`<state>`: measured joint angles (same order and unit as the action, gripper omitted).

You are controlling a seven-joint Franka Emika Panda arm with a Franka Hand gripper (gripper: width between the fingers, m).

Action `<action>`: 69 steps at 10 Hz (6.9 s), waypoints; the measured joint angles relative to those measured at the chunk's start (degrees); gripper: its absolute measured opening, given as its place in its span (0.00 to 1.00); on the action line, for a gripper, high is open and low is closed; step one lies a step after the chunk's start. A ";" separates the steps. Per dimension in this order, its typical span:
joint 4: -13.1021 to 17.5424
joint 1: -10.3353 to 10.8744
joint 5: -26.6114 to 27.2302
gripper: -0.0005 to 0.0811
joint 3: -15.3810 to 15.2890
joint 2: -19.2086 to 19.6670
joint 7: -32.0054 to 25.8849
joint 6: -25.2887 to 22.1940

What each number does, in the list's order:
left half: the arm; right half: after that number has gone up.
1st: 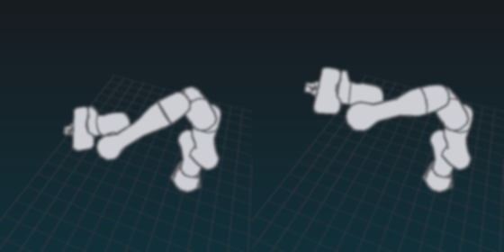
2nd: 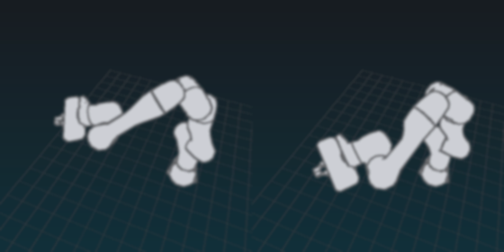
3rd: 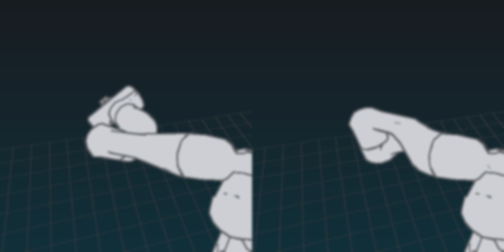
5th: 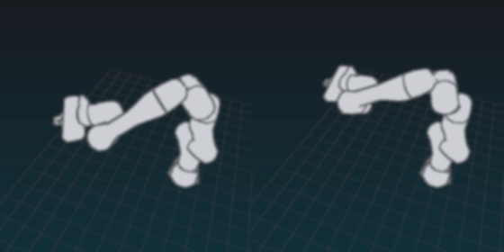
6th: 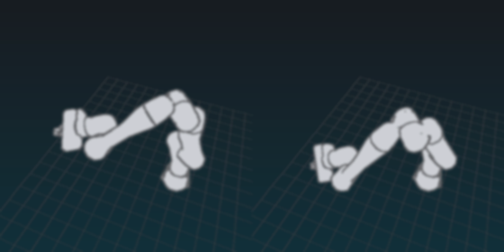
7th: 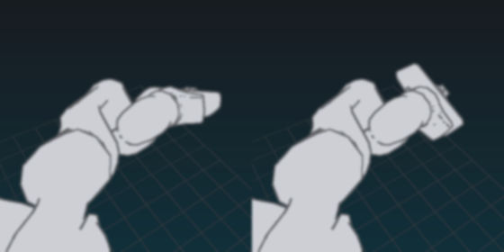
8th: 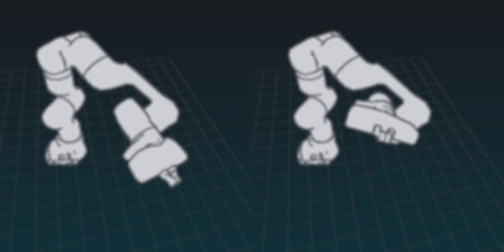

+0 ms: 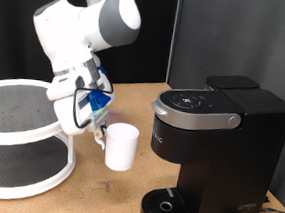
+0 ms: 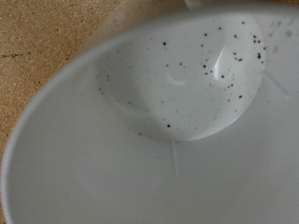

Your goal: Make a cup of coffee with the keurig machine

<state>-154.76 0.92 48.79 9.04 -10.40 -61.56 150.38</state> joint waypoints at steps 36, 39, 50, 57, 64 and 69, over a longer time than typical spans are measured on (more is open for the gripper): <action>12.23 5.02 31.82 0.09 -11.54 21.12 -15.68 10.97; 12.23 5.02 31.93 0.13 -11.56 21.12 -15.68 10.96; 5.31 4.01 23.49 0.99 -9.72 13.92 -7.69 8.37; 1.34 1.22 25.54 0.99 -6.76 4.73 -14.05 1.84; 1.27 -1.27 21.44 0.99 -4.36 -9.09 -8.71 -9.06; 2.56 -3.35 8.50 0.99 -4.67 -17.41 3.91 -13.44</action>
<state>-152.20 -2.43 57.29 4.37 -27.81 -57.64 136.94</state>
